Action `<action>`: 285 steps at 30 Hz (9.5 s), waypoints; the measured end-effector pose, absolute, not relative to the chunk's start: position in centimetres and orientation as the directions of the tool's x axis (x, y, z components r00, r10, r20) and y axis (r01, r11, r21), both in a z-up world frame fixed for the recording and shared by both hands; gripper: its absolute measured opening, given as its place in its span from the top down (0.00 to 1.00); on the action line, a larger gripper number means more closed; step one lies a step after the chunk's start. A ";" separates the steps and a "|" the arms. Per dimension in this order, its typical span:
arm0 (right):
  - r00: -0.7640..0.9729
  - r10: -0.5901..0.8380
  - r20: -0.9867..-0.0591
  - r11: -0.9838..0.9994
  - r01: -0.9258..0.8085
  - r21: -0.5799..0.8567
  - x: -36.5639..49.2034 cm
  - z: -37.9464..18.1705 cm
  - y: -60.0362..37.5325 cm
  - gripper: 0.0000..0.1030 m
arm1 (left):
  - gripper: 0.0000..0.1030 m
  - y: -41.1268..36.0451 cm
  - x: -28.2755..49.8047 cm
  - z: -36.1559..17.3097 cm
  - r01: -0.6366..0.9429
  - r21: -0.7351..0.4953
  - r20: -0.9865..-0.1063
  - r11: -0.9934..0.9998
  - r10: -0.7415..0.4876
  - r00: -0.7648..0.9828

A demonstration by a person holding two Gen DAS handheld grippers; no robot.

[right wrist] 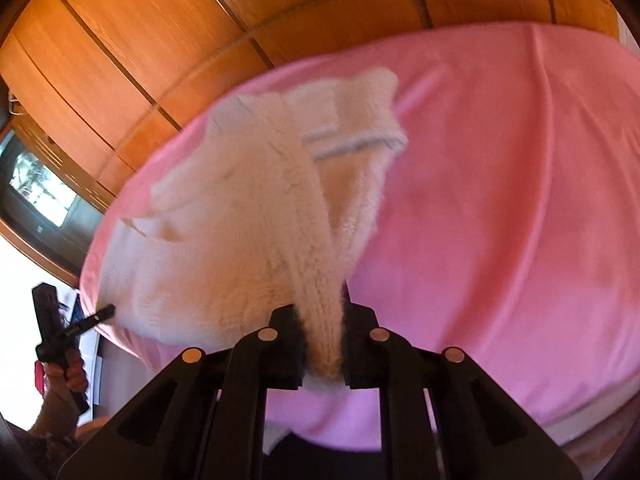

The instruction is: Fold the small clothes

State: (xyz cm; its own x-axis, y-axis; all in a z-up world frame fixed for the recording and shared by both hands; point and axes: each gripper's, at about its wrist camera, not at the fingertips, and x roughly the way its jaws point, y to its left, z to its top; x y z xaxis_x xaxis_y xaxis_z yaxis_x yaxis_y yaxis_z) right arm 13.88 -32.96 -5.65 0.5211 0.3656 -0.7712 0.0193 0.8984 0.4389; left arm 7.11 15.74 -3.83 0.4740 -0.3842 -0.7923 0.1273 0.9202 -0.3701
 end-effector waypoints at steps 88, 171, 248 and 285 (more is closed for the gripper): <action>0.778 0.124 -0.616 0.989 -0.044 0.144 20.7 4.3 -29.4 0.94 | 0.94 10.0 16.0 3.7 0.235 -0.151 -0.609 0.960 -0.278 0.743; 0.659 0.071 -0.749 0.996 -0.092 0.014 32.7 -2.6 -23.0 0.30 | 0.41 5.4 19.0 1.0 0.020 0.072 -0.646 0.997 0.032 0.763; 0.568 0.434 -0.699 0.841 0.022 0.540 24.3 -6.4 -38.0 0.28 | 0.55 -4.9 19.0 -3.0 0.199 0.083 -0.749 0.976 -0.071 0.659; 0.375 0.786 -0.491 0.615 -0.388 0.687 30.0 4.7 -9.5 0.81 | 0.52 15.8 19.3 2.1 0.053 -0.561 -0.592 0.826 -0.444 0.673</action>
State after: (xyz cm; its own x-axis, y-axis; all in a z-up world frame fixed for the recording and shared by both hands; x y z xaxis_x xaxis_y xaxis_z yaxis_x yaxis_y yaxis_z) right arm 30.03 -9.47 4.71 0.3753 0.7859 -0.4915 -0.3877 0.6147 0.6869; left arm 19.26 15.76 2.07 0.6727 -0.4443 -0.5916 0.0528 0.8264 -0.5606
